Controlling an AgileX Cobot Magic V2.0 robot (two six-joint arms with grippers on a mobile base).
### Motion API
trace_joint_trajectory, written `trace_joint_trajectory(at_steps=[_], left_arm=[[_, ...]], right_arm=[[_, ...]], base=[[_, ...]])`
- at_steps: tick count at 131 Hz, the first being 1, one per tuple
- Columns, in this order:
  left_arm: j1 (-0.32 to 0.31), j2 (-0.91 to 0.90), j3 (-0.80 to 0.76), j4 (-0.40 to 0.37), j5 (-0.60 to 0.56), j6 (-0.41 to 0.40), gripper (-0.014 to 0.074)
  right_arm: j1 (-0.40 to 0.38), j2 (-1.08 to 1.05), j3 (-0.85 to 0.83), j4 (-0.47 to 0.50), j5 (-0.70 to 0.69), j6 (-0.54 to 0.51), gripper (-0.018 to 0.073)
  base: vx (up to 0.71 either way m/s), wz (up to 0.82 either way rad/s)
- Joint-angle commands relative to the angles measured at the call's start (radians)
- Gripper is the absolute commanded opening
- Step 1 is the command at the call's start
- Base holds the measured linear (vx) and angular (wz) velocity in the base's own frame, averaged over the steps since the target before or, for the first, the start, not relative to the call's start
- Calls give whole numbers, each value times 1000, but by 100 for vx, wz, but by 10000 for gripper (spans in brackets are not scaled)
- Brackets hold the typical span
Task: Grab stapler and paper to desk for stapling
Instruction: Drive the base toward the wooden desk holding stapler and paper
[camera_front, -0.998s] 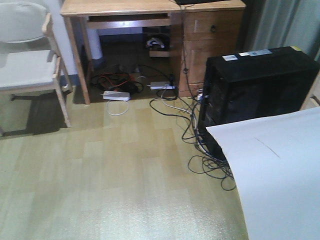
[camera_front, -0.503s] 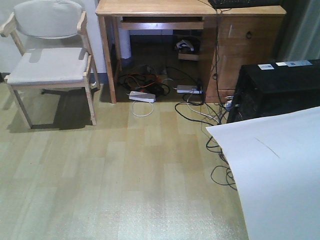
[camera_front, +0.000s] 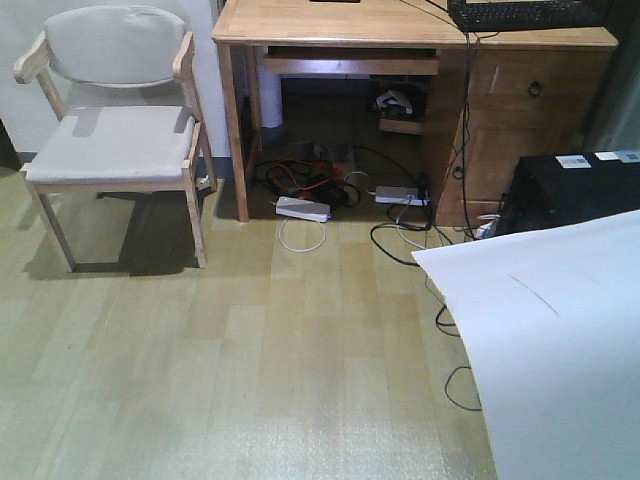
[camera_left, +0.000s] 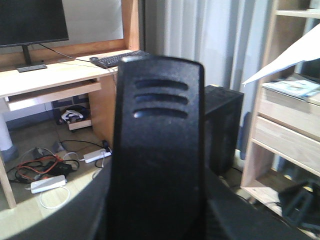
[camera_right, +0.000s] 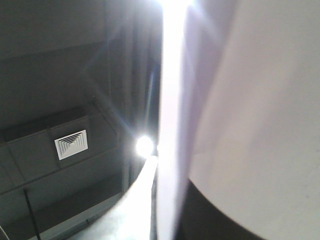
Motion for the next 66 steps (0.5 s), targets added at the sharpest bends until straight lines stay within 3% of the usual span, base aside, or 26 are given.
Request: trace_joint_trajectory(at_steps=[1,66], left_arm=[[-3,14,-26,-17,-115,-2,-6],[-3,14,-26,-17,-115,-2,-6]], right_arm=[[-6,9,-32,-1,-44,-10,-6],[-6,9,-32,-1,-44,-10,-6]], base=[[29,3],[34,1]])
